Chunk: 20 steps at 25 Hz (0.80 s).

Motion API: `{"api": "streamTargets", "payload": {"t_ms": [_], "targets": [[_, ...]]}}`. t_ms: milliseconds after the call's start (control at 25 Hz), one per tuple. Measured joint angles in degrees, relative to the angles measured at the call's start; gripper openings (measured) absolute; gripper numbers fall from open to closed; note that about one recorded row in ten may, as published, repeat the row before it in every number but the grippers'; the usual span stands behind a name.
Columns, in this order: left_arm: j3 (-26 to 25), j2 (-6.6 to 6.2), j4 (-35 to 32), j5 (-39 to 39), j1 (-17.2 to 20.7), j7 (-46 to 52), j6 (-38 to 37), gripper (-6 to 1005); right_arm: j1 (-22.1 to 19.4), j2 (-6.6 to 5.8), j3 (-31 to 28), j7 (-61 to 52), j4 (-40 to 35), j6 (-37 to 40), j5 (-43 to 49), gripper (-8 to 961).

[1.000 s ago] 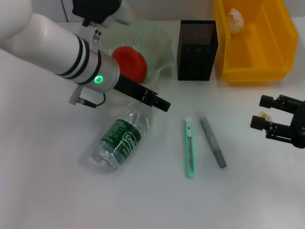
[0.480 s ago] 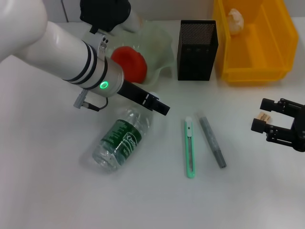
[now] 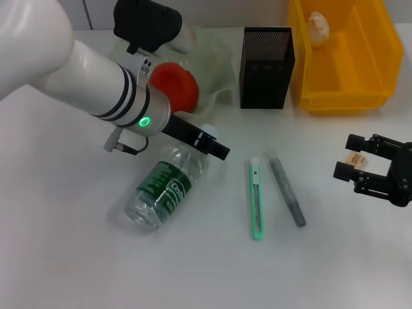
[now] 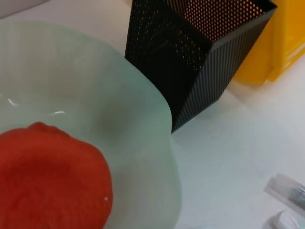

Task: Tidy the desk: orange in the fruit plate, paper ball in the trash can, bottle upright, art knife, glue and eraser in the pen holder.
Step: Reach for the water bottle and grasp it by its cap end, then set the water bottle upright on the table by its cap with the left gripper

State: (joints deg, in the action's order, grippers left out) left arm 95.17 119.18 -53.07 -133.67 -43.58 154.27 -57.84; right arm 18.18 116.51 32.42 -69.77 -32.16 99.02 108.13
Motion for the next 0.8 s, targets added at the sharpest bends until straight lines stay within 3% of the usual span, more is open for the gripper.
{"api": "streamTargets", "payload": {"t_ms": [280, 560, 800], "targets": [[2.6, 0.0, 0.0, 0.1, 0.1, -0.4, 1.8, 660, 0.1, -0.14, 0.0, 0.7, 0.4, -0.5, -0.1, 750], [4.3, -0.01, -0.7, 0.0, 0.3, -0.6, 2.1, 540, 0.0, -0.15, -0.2, 0.7, 0.6, -0.9, -0.2, 749], [5.3, -0.18, -10.2, 0.1, 5.0, -2.9, 1.3, 453, -0.1, -0.13, -0.5, 0.7, 0.6, -1.2, -0.2, 748]]}}
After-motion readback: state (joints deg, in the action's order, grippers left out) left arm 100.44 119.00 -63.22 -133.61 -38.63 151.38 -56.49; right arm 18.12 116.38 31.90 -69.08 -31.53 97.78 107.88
